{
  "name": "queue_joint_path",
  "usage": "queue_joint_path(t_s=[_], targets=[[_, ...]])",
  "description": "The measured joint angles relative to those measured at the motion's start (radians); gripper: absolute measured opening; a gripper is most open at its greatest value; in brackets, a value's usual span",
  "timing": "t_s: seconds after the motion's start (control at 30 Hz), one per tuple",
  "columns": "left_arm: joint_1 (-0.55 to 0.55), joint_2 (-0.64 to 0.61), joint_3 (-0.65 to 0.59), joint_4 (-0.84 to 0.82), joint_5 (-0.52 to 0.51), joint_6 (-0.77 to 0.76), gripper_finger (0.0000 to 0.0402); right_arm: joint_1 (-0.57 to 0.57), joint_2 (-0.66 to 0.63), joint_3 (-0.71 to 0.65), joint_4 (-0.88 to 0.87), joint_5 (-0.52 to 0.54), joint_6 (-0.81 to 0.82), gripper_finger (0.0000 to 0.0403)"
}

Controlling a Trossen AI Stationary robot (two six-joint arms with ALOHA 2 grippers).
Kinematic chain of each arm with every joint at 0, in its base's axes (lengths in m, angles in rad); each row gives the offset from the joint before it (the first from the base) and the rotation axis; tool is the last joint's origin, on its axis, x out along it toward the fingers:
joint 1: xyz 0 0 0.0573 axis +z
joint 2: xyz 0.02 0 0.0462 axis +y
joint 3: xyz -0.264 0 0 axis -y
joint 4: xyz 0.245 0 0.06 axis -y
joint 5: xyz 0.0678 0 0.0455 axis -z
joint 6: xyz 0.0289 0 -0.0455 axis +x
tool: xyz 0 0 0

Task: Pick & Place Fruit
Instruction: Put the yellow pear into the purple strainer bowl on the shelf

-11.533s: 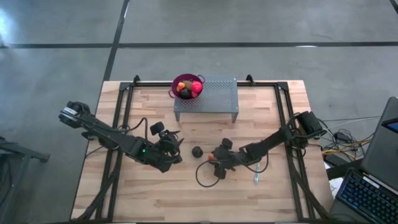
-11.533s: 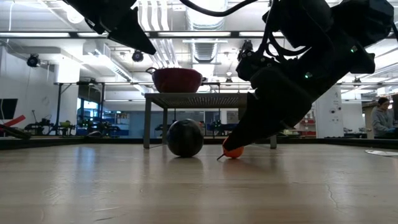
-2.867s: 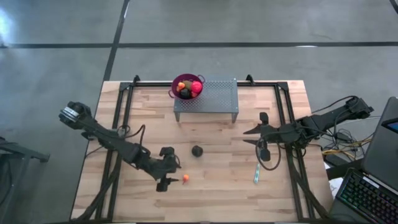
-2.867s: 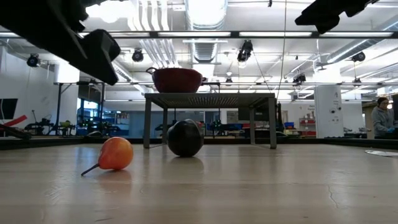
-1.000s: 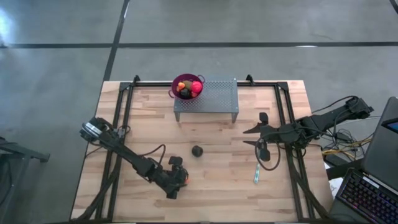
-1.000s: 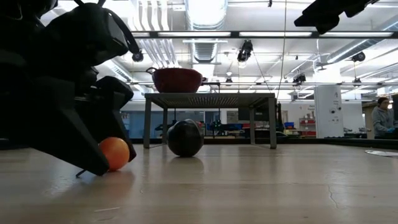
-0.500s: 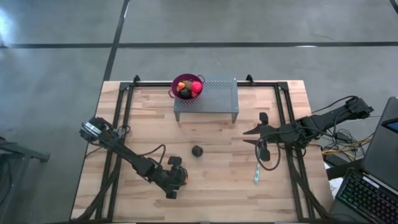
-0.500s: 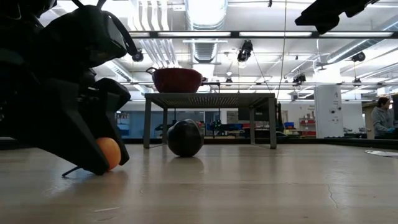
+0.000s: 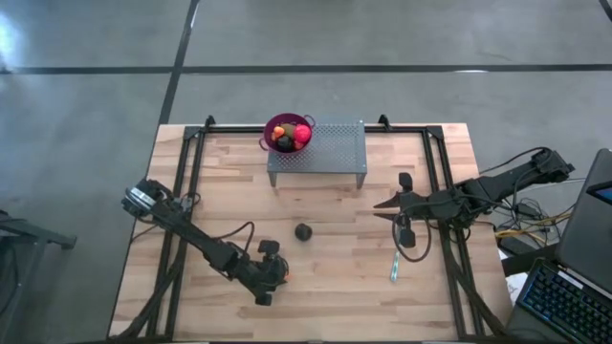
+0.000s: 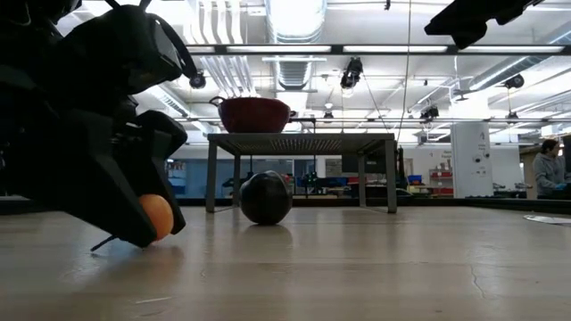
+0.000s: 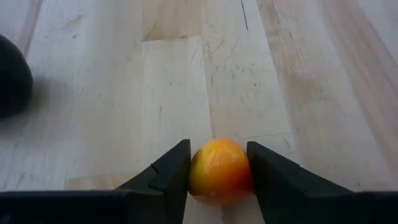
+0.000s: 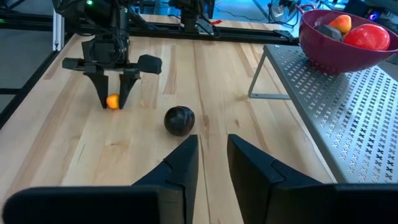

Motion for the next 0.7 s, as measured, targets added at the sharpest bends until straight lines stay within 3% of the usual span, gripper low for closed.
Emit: queue_joint_path(t_s=[0.47, 0.57, 0.7], targets=[[0.006, -0.030, 0.028, -0.015, -0.021, 0.094, 0.0155, 0.000, 0.000, 0.000, 0.000, 0.000, -0.002, 0.0045], [0.010, -0.039, 0.046, -0.015, -0.071, 0.141, 0.0155, 0.000, 0.000, 0.000, 0.000, 0.000, -0.002, 0.0043], [0.014, -0.050, 0.074, -0.015, -0.210, 0.245, 0.0155, 0.000, 0.000, 0.000, 0.000, 0.000, -0.002, 0.0048]])
